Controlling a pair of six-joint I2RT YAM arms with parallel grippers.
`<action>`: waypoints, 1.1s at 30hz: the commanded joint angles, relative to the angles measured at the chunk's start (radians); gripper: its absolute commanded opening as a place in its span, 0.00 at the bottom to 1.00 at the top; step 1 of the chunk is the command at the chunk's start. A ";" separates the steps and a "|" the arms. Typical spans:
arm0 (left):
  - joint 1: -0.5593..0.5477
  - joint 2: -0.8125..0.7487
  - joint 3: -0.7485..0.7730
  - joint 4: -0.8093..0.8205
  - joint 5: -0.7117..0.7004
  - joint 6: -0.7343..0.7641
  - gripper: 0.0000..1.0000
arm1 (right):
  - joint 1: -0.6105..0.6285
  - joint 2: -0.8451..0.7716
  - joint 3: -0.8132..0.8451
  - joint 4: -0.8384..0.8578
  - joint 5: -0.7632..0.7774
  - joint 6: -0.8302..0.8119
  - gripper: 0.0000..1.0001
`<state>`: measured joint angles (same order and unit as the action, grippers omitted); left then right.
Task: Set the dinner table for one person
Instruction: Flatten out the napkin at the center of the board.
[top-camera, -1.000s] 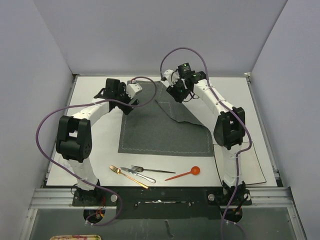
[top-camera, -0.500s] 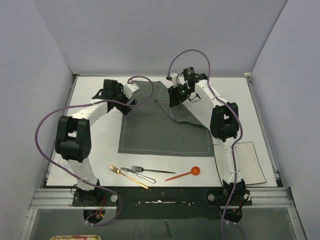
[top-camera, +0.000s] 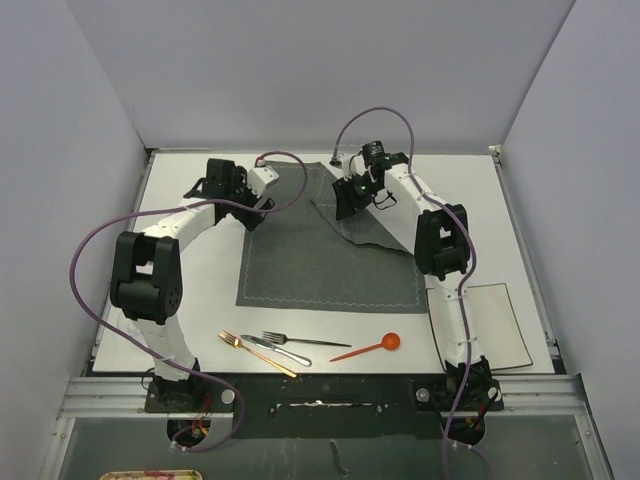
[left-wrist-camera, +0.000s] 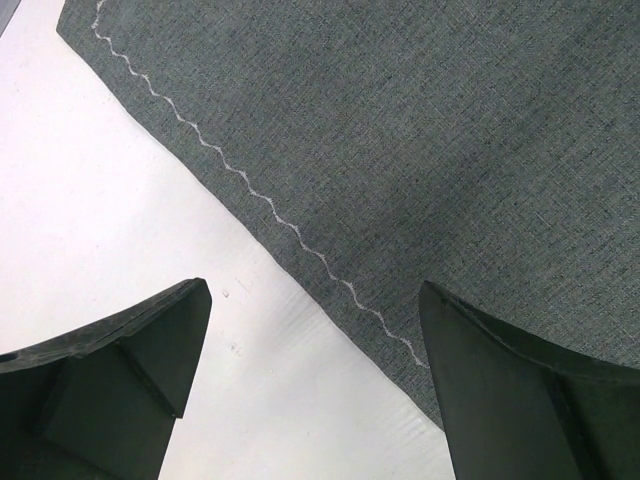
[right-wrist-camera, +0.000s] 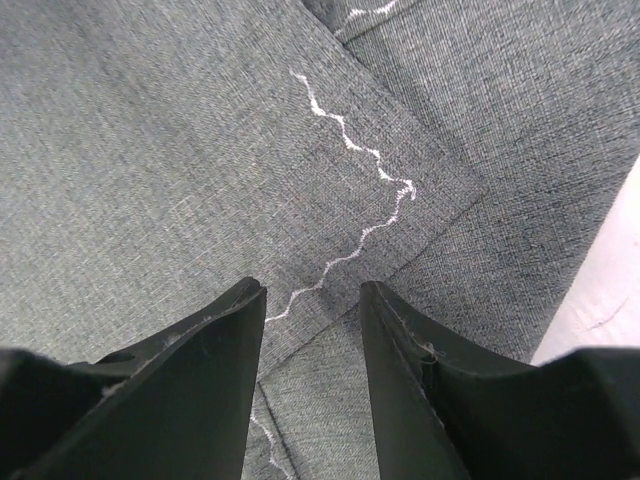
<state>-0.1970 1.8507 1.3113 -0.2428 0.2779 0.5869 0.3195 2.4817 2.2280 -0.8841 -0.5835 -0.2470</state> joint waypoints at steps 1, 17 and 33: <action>0.003 0.004 0.041 0.005 0.060 -0.019 0.85 | -0.010 0.006 0.055 0.025 0.006 -0.004 0.44; -0.020 0.057 0.057 -0.035 0.099 -0.021 0.85 | -0.010 0.033 0.068 0.051 0.055 -0.007 0.44; -0.022 0.080 0.053 -0.057 0.114 -0.001 0.85 | -0.008 0.066 0.071 0.055 0.025 0.012 0.43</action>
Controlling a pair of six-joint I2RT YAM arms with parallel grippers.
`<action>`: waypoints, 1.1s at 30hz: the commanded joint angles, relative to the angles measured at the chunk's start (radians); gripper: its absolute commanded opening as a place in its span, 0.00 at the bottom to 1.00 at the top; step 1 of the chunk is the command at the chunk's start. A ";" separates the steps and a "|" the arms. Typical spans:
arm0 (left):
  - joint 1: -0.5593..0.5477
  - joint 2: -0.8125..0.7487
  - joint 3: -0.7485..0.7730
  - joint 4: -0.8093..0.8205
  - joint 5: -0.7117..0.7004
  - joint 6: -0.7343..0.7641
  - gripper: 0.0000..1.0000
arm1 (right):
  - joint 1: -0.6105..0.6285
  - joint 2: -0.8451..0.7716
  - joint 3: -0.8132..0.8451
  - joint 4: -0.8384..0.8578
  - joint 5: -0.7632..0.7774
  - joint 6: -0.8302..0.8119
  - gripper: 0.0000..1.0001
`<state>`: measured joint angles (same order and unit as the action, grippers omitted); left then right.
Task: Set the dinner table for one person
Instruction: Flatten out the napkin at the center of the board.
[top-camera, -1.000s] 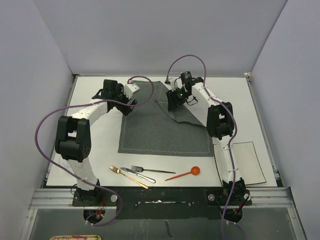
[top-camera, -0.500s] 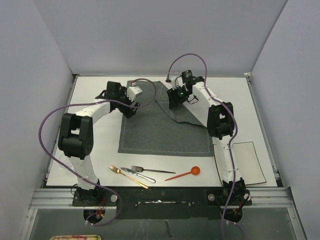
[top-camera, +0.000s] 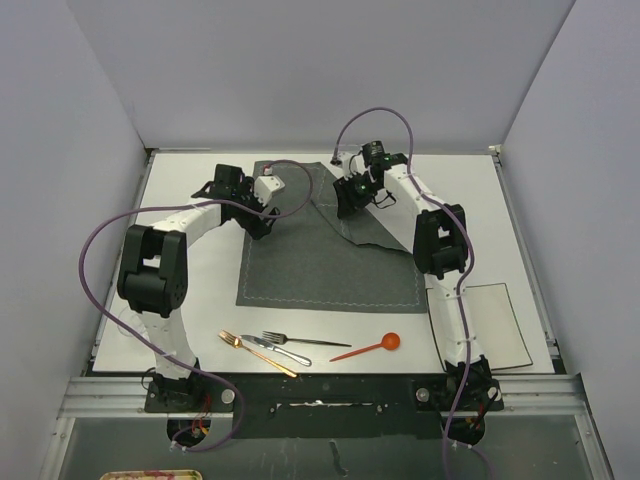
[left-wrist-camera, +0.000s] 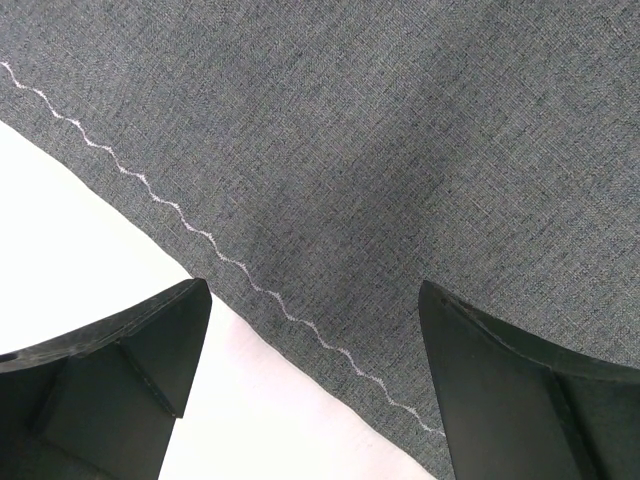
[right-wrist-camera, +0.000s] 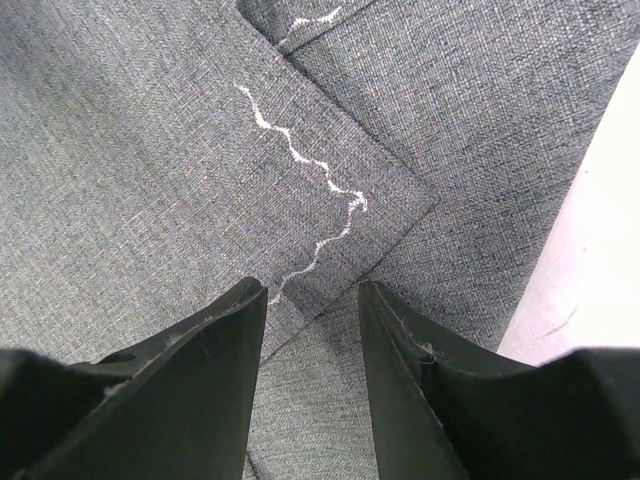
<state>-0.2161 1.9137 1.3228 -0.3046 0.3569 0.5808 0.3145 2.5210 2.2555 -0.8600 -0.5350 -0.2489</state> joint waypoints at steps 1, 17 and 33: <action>-0.002 0.018 0.039 0.007 0.035 0.006 0.85 | -0.003 0.029 0.043 0.030 -0.021 0.013 0.43; -0.009 0.025 0.035 -0.002 0.031 0.024 0.84 | 0.010 0.047 0.042 0.023 -0.029 0.007 0.29; -0.008 0.039 0.020 0.013 0.038 0.033 0.84 | 0.080 0.048 0.081 -0.033 0.052 -0.058 0.33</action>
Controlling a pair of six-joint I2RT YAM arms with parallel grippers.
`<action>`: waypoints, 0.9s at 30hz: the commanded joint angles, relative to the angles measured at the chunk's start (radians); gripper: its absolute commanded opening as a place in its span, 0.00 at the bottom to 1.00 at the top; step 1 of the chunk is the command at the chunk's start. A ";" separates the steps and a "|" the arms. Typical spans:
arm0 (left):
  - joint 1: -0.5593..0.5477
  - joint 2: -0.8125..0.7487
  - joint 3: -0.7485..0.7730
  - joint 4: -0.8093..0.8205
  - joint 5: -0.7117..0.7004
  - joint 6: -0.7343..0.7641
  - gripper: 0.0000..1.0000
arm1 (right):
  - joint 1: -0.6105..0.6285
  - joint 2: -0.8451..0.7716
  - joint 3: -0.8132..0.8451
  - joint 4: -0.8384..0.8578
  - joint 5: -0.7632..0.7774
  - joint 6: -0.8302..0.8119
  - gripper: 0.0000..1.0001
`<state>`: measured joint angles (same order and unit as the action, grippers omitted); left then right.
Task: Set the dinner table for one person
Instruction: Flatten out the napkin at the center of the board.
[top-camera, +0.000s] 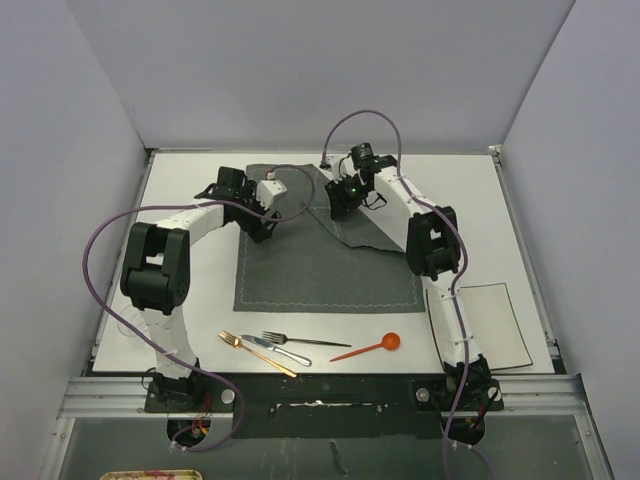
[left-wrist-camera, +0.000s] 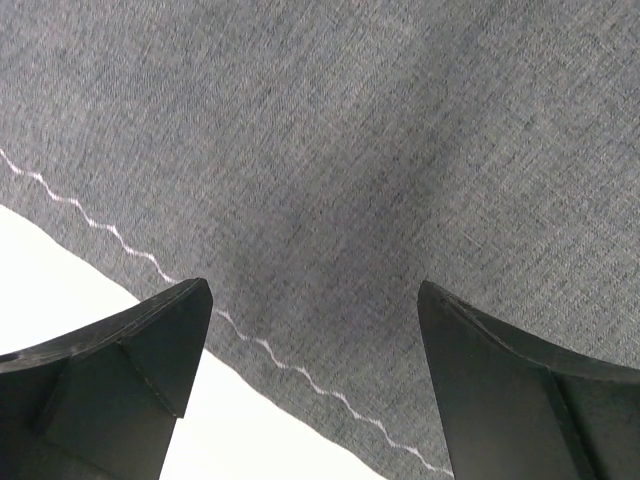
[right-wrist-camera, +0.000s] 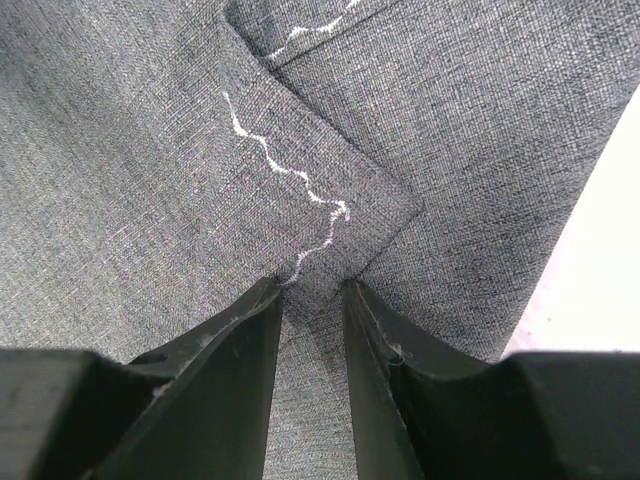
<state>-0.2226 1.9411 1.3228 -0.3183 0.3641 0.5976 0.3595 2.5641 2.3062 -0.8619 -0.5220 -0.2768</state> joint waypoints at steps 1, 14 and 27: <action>-0.003 0.012 0.020 0.027 0.032 0.016 0.84 | 0.040 0.006 0.030 -0.035 0.049 -0.035 0.33; -0.001 -0.005 -0.019 0.033 0.033 0.042 0.83 | 0.088 0.022 0.055 -0.055 0.115 -0.061 0.03; 0.012 -0.012 -0.019 0.043 0.038 0.039 0.79 | 0.092 -0.056 0.076 -0.042 0.206 -0.094 0.00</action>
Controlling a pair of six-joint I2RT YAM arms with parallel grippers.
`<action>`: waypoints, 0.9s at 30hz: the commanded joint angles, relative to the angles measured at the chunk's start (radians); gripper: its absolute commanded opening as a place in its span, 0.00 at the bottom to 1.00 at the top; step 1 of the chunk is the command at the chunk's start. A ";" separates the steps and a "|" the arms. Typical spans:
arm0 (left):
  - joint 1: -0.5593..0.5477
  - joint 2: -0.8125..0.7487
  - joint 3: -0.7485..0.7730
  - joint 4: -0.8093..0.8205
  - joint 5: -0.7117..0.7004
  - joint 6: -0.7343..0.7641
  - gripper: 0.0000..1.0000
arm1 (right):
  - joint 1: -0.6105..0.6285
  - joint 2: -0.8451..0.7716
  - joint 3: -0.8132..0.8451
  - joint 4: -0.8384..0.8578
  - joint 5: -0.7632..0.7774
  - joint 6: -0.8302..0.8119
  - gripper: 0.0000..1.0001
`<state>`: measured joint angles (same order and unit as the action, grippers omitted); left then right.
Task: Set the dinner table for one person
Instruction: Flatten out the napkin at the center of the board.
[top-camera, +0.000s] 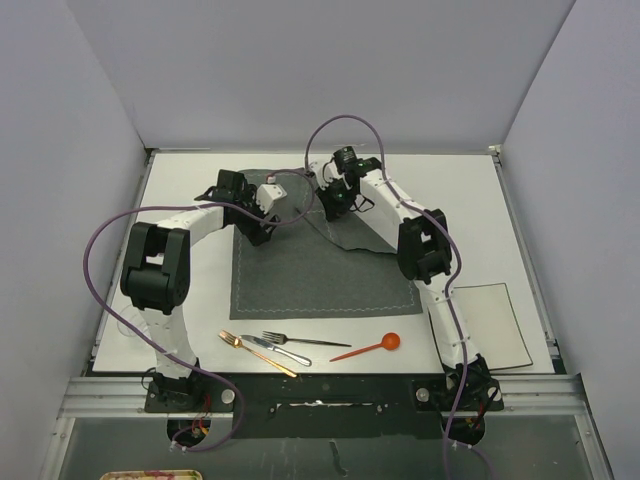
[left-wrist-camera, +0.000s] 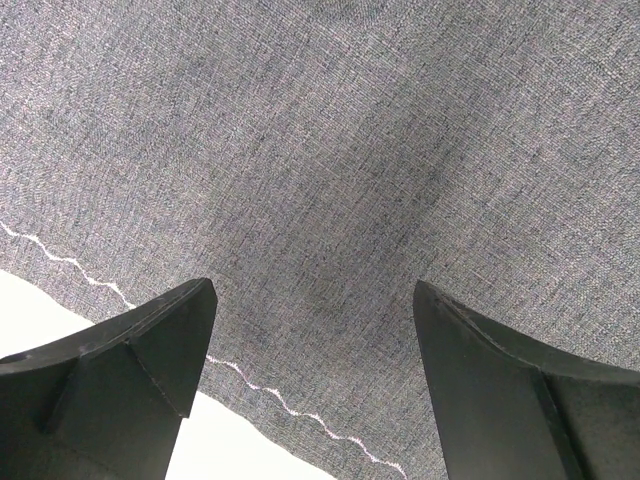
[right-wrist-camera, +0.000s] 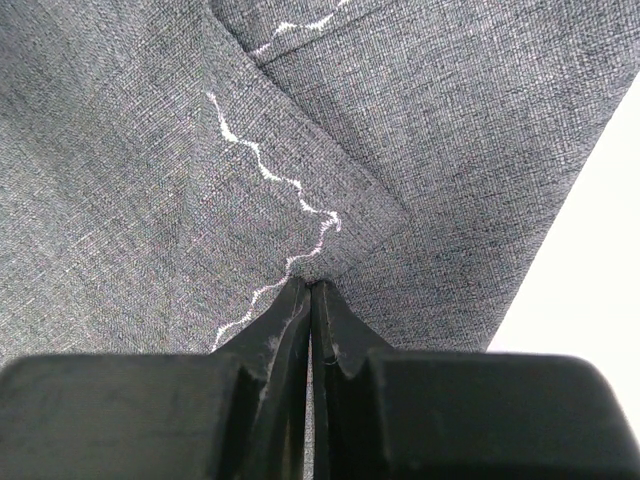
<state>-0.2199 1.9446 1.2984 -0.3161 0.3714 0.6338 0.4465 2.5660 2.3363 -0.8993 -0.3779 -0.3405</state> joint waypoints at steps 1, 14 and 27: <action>0.012 -0.017 0.006 0.041 0.034 0.000 0.79 | 0.005 -0.067 0.046 -0.004 0.073 -0.034 0.00; 0.013 -0.011 -0.010 0.028 0.050 0.010 0.70 | -0.035 -0.174 0.017 0.053 0.192 -0.070 0.00; 0.013 0.006 0.001 -0.009 0.057 0.020 0.65 | -0.120 -0.174 0.032 0.091 0.268 -0.114 0.00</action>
<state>-0.2131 1.9446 1.2854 -0.3199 0.3897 0.6403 0.3492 2.4409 2.3390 -0.8577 -0.1448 -0.4320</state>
